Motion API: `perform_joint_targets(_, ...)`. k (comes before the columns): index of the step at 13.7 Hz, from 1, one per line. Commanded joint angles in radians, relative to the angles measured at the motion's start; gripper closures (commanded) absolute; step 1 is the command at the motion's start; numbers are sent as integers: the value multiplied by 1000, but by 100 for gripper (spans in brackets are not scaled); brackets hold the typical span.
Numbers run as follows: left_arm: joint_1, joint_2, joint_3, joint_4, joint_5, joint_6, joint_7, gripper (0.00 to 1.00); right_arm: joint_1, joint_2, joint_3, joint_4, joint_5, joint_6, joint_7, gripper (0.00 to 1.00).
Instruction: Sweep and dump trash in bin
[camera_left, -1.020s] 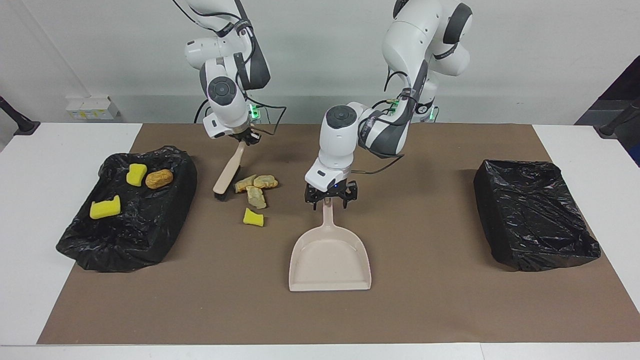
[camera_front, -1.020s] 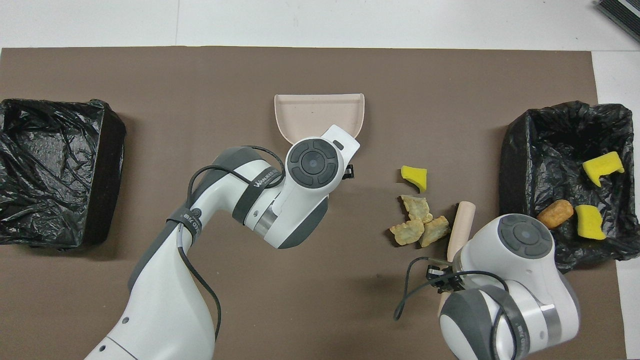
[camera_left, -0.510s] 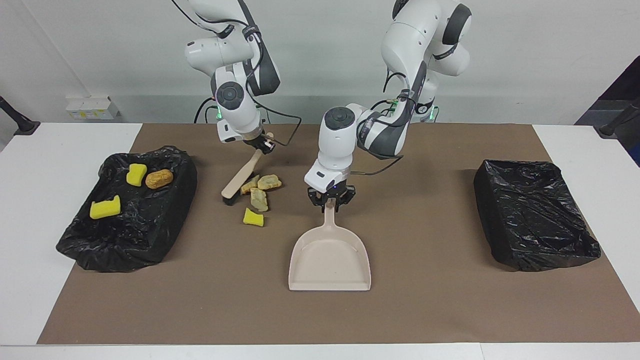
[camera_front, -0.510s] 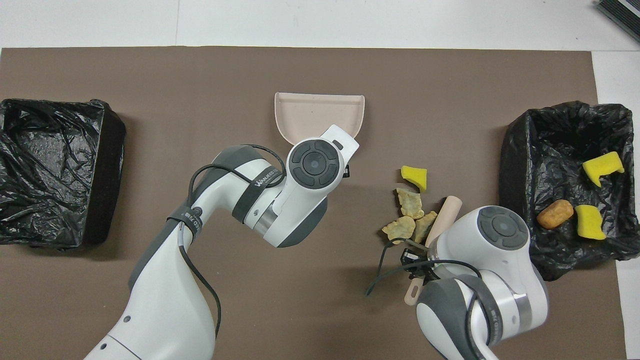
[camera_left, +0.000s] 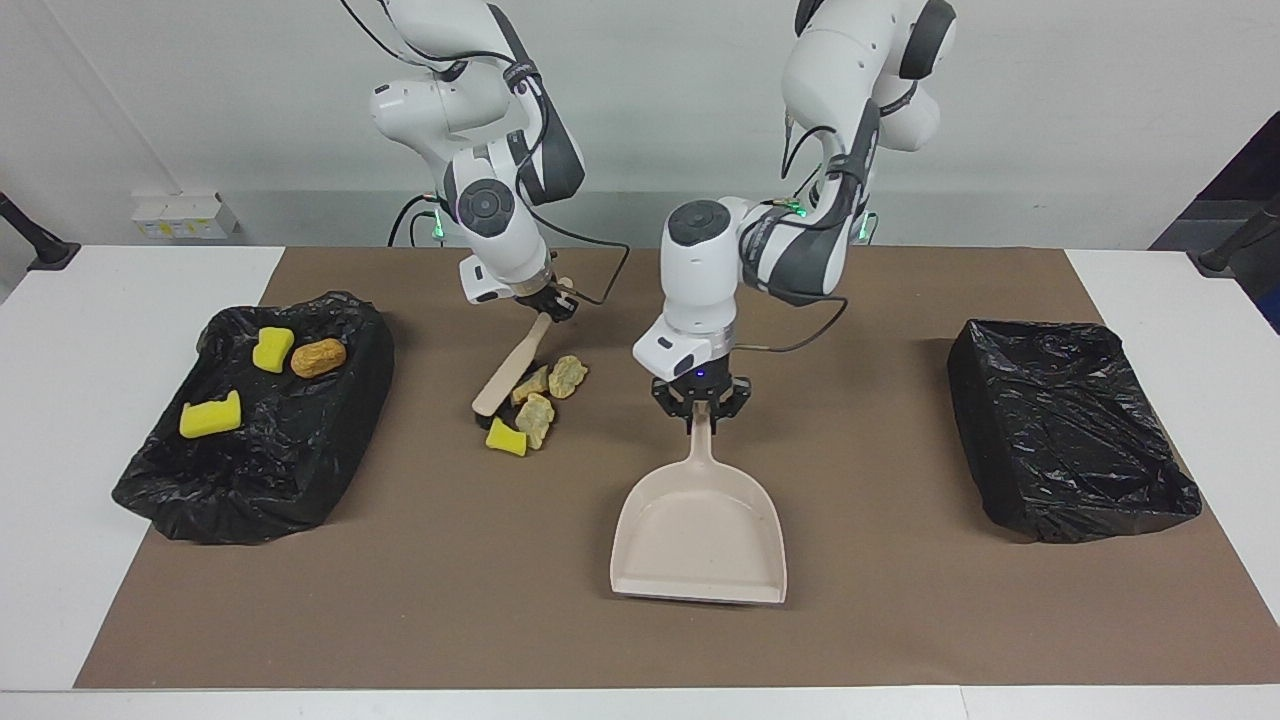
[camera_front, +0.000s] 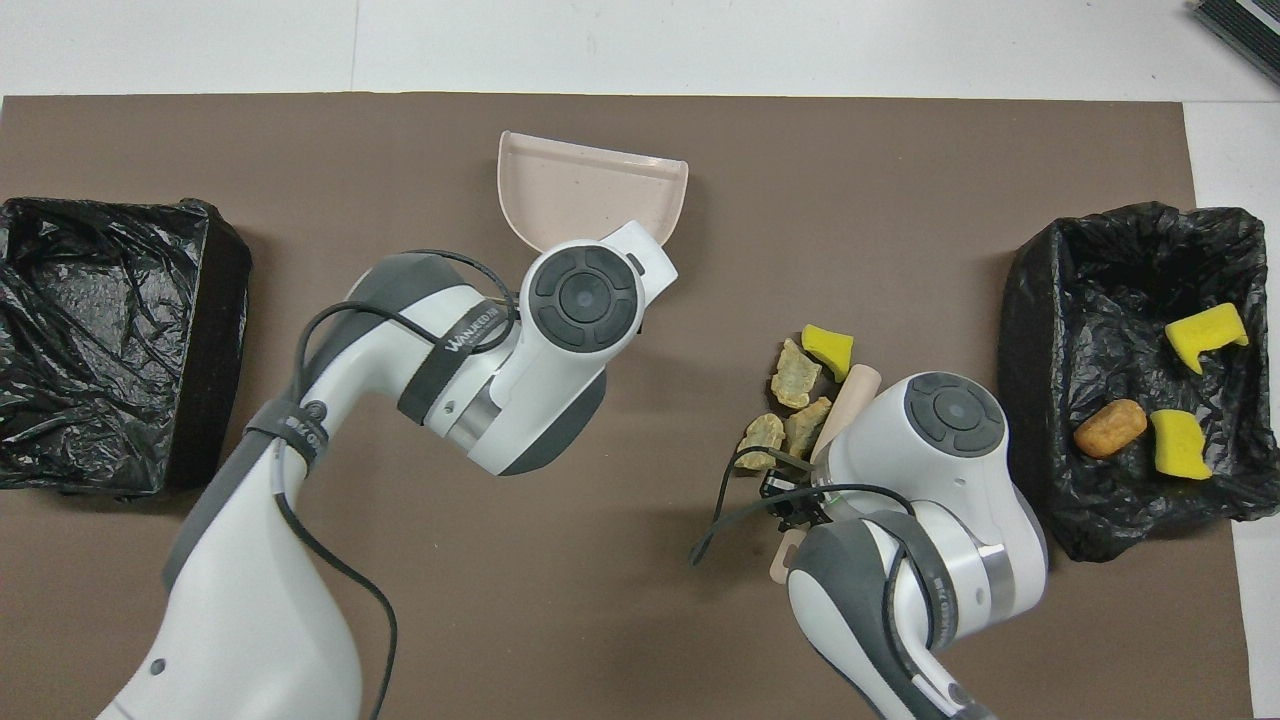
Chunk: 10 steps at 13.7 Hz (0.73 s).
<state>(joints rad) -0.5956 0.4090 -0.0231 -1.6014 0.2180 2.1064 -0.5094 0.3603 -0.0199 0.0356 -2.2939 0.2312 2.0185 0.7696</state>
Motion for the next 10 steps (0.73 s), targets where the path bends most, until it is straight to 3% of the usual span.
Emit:
perform_joint_targets(1,28,-84,-3,-28,20,-107,170,100,-3,9,9,16,23,5,7,100)
perform_joint_targets(4,57,-145,-5,-57,9,-192,378,100,-1,6,17,16,23,-3,4,100)
perform_joint_targets(8,98,-317,-6,-240,8,-220,694,100,-1,-11,55,-8,23,-21,7,100)
perform_joint_targets(10,114,-363,-5,-299,8,-244,871,100,-1,-14,70,-28,23,-24,7,100)
